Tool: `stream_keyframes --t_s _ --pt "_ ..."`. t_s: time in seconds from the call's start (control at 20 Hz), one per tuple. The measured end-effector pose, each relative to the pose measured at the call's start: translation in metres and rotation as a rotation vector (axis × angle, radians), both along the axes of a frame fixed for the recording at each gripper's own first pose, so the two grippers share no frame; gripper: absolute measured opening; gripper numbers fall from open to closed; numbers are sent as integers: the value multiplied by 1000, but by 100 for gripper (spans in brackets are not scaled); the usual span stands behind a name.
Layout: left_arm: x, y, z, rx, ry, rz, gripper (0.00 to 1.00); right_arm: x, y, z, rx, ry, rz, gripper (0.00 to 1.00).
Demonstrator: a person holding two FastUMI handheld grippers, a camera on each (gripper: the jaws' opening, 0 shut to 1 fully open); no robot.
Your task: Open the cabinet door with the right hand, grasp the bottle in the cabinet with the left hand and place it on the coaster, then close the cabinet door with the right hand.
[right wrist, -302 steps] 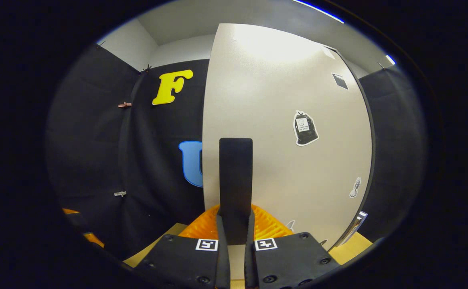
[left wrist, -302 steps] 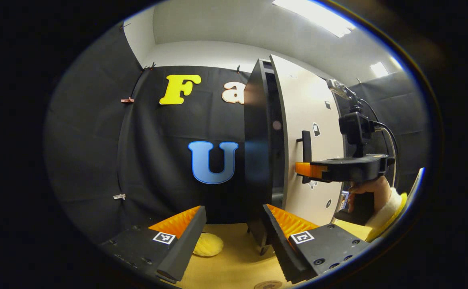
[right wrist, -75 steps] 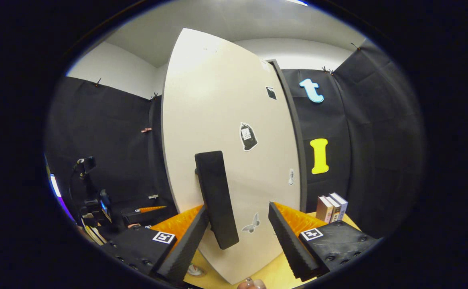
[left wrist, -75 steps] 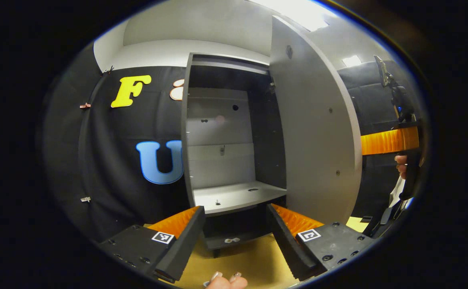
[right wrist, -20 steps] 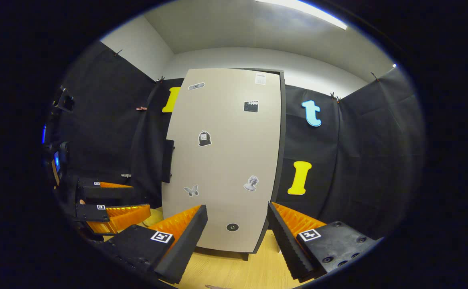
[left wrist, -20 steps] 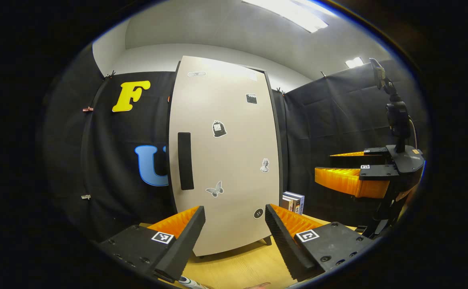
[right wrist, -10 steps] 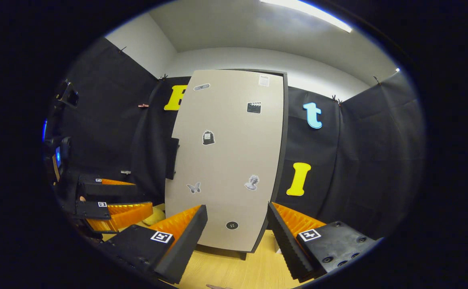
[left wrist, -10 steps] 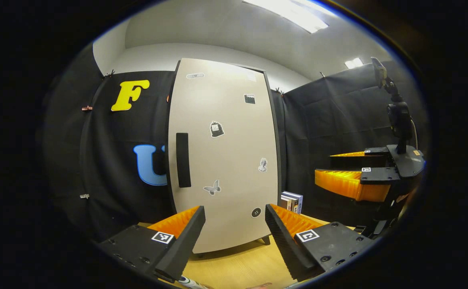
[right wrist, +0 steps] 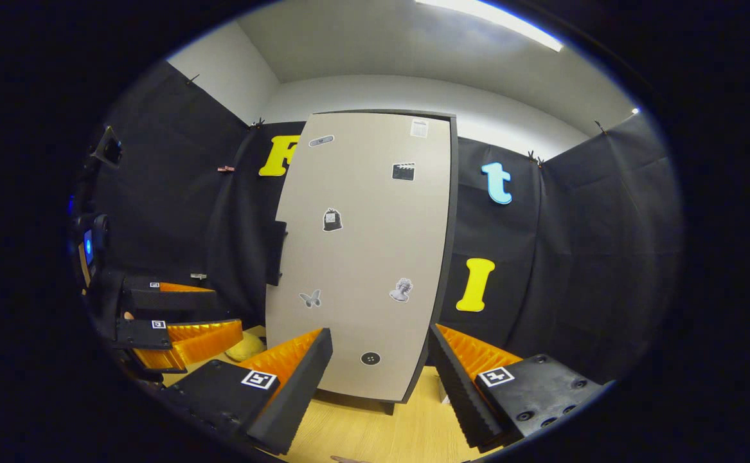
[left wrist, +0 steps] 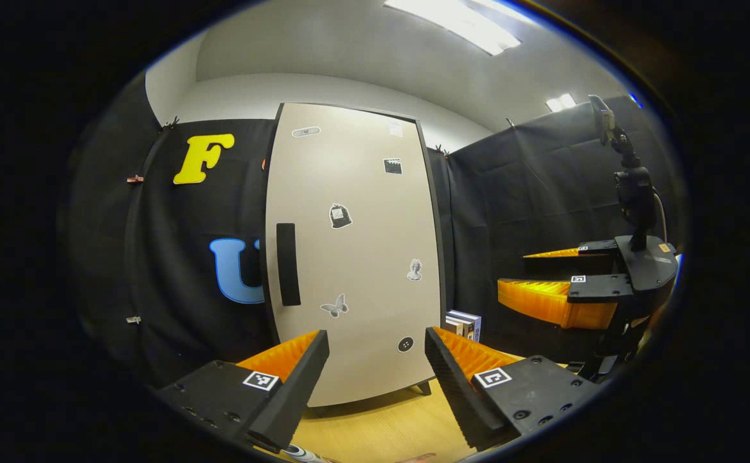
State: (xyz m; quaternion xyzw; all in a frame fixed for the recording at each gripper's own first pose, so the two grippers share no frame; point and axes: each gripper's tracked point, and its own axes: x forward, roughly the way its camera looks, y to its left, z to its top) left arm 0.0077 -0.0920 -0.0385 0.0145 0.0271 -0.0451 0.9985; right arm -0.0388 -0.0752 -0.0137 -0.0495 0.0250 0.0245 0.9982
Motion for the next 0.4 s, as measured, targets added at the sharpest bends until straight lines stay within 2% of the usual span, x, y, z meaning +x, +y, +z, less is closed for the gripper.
stream_keyframes --t_s 0.2,0.4 --pt "1 -5 0 -19 -8 -26 95 -10 2 11 27 3 -8 97" --pt "7 -15 -1 -37 4 -69 95 -20 -8 11 4 9 -58 98"
